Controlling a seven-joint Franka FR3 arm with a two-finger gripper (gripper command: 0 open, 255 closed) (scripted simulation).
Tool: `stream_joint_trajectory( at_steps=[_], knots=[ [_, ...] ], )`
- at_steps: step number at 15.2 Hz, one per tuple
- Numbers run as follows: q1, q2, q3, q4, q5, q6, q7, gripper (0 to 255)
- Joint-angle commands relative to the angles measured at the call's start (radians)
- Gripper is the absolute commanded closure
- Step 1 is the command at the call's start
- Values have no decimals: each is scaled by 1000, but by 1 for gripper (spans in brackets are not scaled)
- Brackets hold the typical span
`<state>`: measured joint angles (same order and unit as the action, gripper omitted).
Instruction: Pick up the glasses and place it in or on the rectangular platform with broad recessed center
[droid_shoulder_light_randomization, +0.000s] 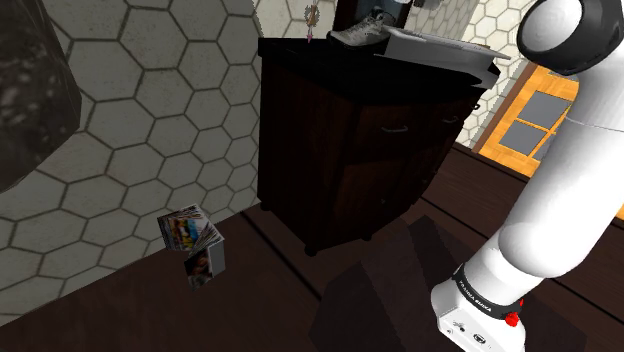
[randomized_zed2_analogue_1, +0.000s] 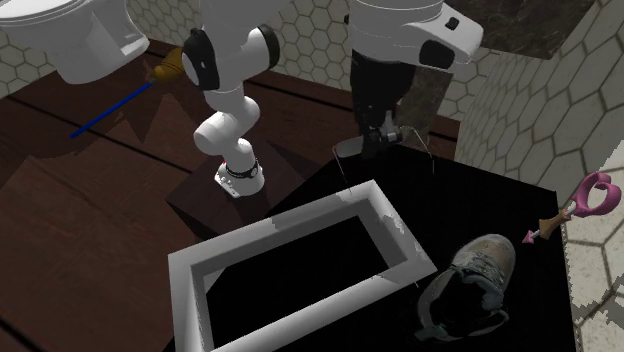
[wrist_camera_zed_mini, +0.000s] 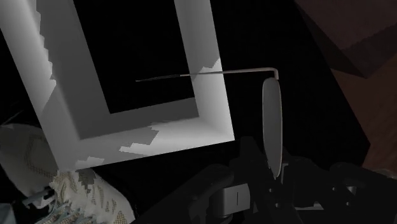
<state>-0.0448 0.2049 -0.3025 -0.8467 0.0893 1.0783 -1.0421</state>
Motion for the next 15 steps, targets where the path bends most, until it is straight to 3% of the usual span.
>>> stream_joint_trajectory(
  at_steps=[1,5,9,11,12,13,15],
  knots=[
    [-43,14,-21,17,12,-6,-58,255],
    [-125,32,-58,39,33,-14,-163,255],
    [-228,93,-95,127,76,-49,-270,255],
    [-303,155,-106,225,115,-90,-320,255],
    [-379,237,-103,370,163,-153,-341,255],
    [-311,133,-106,168,101,-55,-345,255],
    [-260,56,-113,11,60,27,-342,255]
  ],
)
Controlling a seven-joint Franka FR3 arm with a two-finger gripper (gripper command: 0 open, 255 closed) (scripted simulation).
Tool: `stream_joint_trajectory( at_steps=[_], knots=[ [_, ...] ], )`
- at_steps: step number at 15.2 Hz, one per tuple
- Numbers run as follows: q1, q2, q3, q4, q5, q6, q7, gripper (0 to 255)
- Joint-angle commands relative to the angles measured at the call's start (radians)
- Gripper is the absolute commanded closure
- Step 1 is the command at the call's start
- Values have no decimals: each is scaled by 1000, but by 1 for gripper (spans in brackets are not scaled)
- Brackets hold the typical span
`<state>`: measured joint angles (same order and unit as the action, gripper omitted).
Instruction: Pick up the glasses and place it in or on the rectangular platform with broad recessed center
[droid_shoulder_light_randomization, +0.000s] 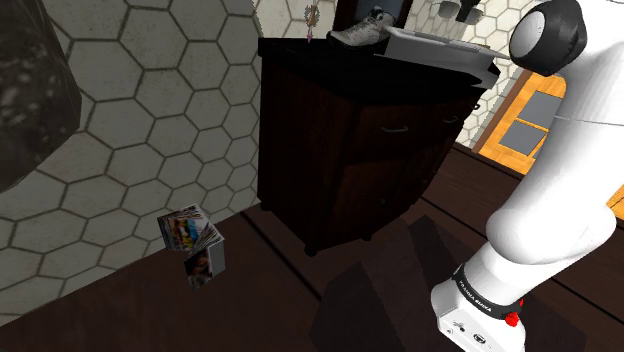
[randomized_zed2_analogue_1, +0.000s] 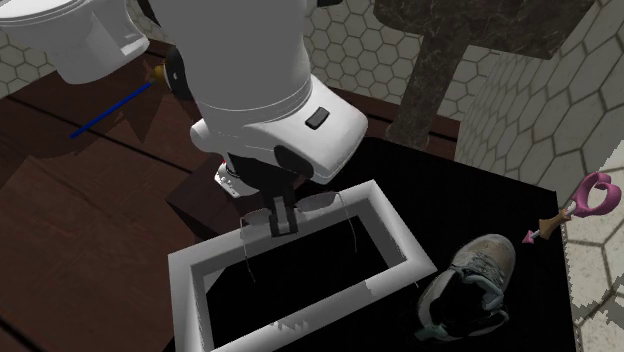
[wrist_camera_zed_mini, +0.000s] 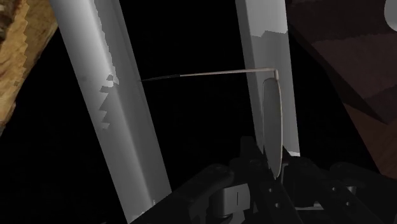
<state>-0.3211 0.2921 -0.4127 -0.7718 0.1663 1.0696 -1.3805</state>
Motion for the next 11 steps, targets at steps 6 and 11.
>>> stream_joint_trajectory(
  at_steps=[6,11],
  knots=[
    [74,-155,8,-334,-81,190,14,255],
    [90,-202,16,-447,-103,260,23,255]
  ],
)
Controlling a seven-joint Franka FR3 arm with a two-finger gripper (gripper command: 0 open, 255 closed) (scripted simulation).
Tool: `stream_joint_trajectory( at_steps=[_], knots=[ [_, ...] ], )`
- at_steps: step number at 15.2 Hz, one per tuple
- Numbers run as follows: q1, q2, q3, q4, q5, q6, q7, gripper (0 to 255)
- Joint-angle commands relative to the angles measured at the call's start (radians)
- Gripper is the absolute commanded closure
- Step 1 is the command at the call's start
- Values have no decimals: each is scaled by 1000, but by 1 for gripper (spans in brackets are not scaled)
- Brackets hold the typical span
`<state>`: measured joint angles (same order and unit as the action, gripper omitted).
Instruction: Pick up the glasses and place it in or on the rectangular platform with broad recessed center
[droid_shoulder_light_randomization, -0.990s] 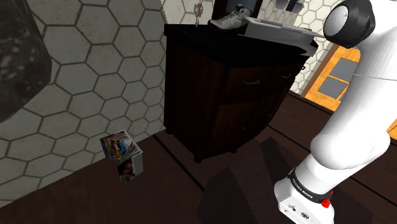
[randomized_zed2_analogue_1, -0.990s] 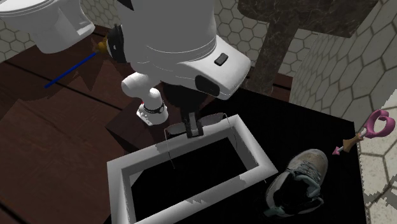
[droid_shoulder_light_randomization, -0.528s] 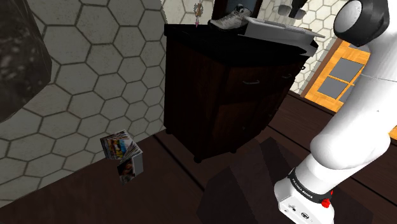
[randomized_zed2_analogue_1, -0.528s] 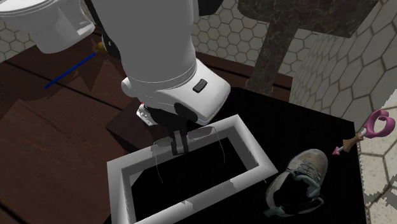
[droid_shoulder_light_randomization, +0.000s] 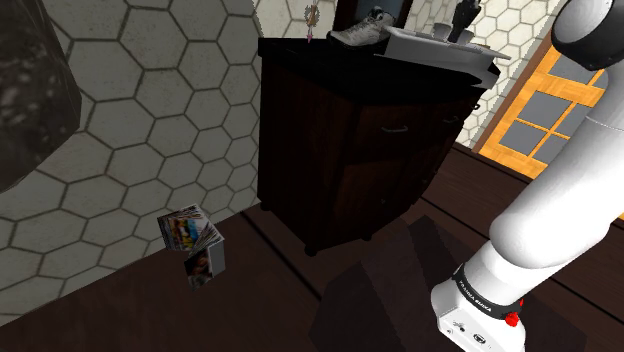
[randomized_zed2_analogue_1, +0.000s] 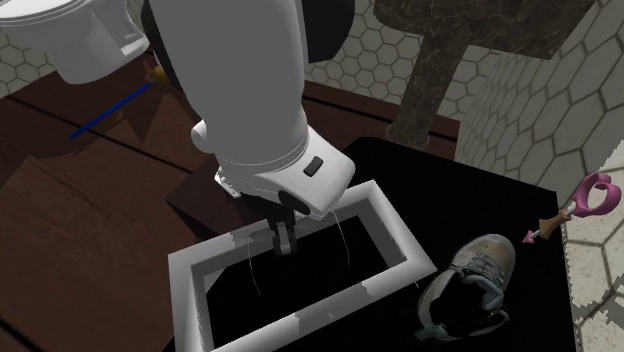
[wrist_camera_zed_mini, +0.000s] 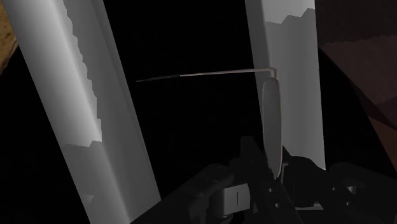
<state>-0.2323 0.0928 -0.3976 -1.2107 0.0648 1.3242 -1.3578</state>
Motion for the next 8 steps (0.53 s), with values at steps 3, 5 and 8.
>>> stream_joint_trajectory(
  at_steps=[3,5,8],
  knots=[
    [1,-2,1,-7,-1,6,1,255],
    [1,-2,1,-7,-1,6,1,255],
    [1,-3,1,-8,-1,6,1,0]
  ],
)
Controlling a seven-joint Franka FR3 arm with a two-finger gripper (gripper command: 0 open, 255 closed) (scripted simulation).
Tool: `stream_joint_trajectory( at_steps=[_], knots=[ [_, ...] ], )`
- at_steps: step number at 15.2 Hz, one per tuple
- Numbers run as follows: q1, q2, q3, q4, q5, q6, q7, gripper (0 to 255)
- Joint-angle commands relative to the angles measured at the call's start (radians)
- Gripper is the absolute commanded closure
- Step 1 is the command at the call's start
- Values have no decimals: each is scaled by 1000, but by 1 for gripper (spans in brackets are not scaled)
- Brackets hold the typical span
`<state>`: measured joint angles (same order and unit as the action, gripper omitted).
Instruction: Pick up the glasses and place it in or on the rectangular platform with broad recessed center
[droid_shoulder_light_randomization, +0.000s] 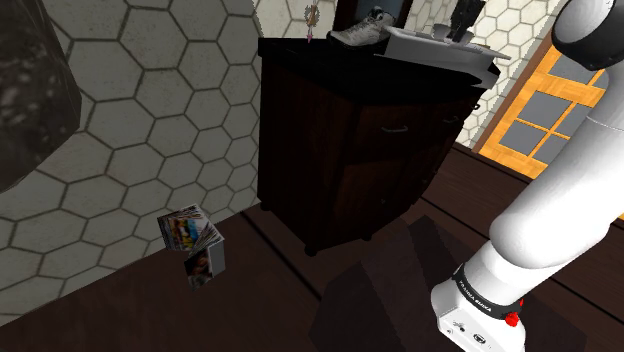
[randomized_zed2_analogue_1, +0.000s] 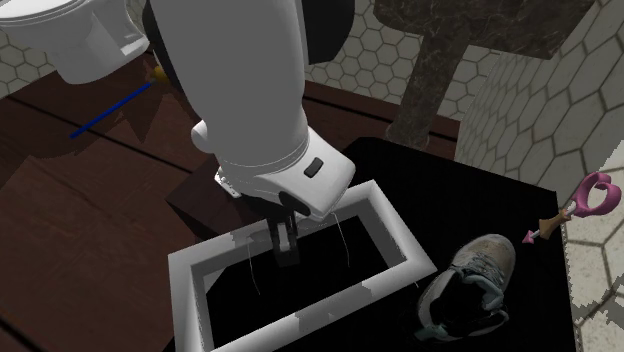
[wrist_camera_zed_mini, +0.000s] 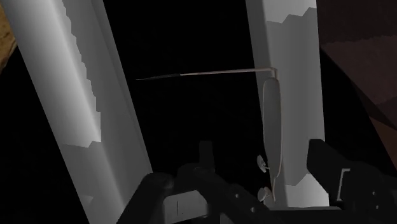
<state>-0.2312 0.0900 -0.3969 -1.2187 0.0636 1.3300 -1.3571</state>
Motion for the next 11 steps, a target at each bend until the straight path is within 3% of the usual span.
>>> stream_joint_trajectory(
  at_steps=[1,4,8,11],
  knots=[
    [0,0,0,0,0,0,0,0],
    [0,1,0,0,0,0,0,0],
    [-67,161,-24,366,82,-218,-29,0],
    [-69,160,-21,366,81,-218,-29,0]
  ],
)
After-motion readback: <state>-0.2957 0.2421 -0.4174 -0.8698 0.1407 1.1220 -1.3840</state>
